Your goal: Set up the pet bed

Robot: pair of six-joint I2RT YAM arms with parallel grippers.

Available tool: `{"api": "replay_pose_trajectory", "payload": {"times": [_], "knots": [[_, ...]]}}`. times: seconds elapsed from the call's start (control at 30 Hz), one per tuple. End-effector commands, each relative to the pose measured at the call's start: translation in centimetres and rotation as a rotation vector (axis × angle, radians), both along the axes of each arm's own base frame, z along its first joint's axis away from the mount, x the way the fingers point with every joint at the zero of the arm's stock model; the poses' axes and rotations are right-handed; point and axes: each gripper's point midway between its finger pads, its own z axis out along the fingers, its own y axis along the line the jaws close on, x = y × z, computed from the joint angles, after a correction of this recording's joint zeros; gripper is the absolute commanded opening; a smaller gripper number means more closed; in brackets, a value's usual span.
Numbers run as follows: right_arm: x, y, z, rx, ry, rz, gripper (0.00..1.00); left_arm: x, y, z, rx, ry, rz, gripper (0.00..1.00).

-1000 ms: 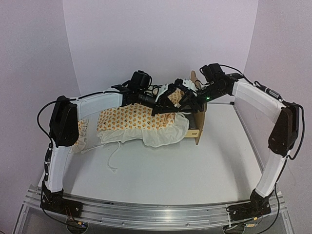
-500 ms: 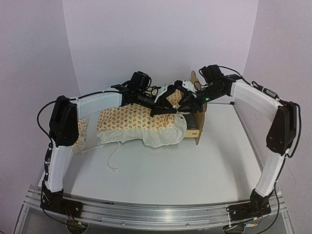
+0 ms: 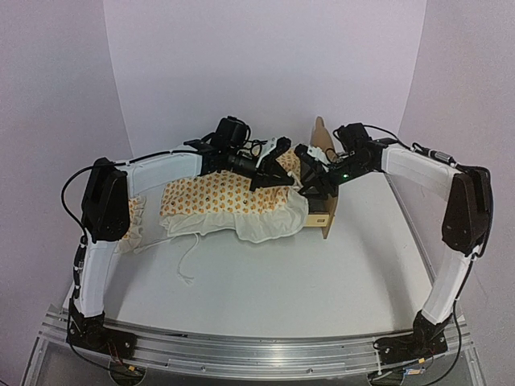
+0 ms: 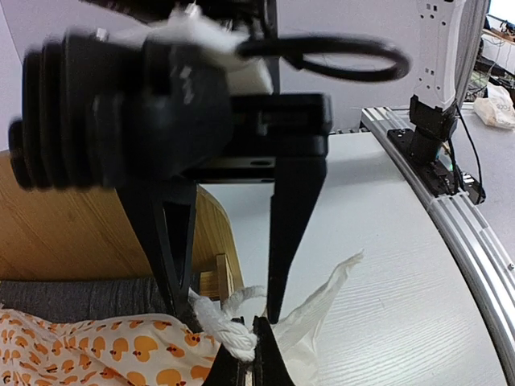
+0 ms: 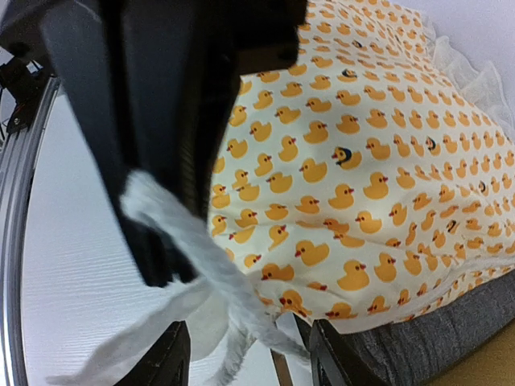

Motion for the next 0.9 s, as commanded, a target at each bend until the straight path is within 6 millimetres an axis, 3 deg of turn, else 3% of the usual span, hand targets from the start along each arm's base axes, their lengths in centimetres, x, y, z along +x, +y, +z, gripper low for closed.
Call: {"api": "replay_pose_trajectory", "payload": {"times": [0.0, 0.2, 0.4, 0.43, 0.53, 0.6, 0.73, 0.87], "knots": [[0.6, 0.3, 3.9, 0.103, -0.083, -0.014, 0.51, -1.4, -0.1, 3.4, -0.085, -0.072, -0.077, 0.00], [1.2, 0.8, 5.3, 0.145, -0.124, -0.004, 0.50, -2.2, 0.1, 2.3, -0.075, -0.076, -0.125, 0.00], [1.3, 1.0, 4.1, 0.116, -0.128, 0.002, 0.45, -1.9, -0.2, 2.7, -0.088, -0.083, -0.123, 0.00], [1.3, 1.1, 3.9, 0.116, -0.123, 0.003, 0.39, -1.8, -0.3, 2.7, -0.089, -0.082, -0.121, 0.00], [1.7, 1.2, 4.2, 0.115, -0.131, -0.006, 0.03, -1.8, -0.3, 2.6, -0.085, -0.077, -0.119, 0.00], [2.1, 0.9, 5.1, 0.109, -0.158, -0.030, 0.00, -1.8, -0.2, 2.4, -0.079, -0.073, -0.115, 0.00], [2.5, -0.5, 8.7, 0.090, -0.250, -0.124, 0.00, -1.6, -0.1, 2.0, -0.066, -0.082, -0.098, 0.00], [1.0, -2.1, 12.3, 0.053, -0.320, -0.244, 0.00, -1.1, -0.1, 1.6, -0.053, -0.109, -0.077, 0.00]]}}
